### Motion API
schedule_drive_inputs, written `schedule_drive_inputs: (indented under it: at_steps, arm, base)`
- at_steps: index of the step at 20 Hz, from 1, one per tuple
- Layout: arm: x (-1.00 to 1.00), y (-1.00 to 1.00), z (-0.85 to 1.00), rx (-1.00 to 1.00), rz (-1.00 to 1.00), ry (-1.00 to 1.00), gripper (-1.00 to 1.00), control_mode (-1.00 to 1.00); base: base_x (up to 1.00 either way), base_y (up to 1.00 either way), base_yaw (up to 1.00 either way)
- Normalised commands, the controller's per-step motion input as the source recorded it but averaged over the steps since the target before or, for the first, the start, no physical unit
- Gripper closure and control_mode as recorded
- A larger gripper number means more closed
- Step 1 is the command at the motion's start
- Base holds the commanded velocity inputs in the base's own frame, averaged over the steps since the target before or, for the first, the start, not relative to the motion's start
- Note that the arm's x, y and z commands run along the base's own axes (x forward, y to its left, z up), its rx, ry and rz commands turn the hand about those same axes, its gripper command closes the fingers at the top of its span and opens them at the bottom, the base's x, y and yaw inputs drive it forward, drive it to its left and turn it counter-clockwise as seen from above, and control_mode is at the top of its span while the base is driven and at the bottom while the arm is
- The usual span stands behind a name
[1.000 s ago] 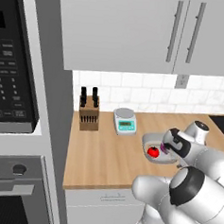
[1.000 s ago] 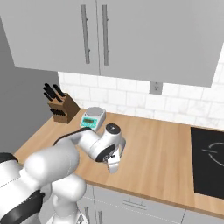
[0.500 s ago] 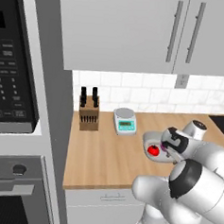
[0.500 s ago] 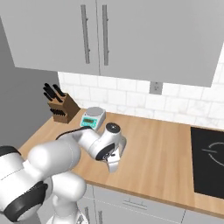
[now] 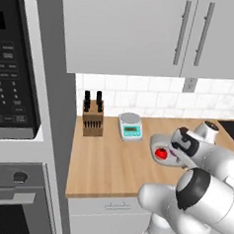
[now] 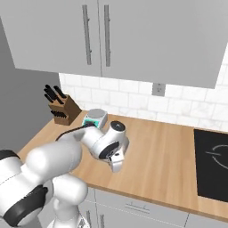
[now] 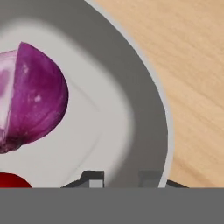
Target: Take the meat container that has the fish and place it on the second highest rack of the freezer. Then take the vegetable container that has the onion and tomato and place it on the highest rack of the freezer.
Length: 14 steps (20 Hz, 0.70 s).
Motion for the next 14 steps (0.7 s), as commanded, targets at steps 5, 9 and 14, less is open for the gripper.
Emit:
schedule_drive_inputs:
  at_steps: [5, 9, 14]
  arm:
    - [-0.58, 0.25, 0.64, -0.01, 0.11, -0.07, 1.0, -1.0]
    - [-0.72, 0.56, 0.67, -0.08, 0.12, -0.09, 1.0, -1.0]
    - [-0.78, 0.73, 0.52, -0.16, 0.1, -0.05, 1.0, -1.0]
  base:
    - [0.0, 0.0, 0.0]
    - [0.0, 0.0, 0.0]
    - [0.0, 0.0, 0.0]
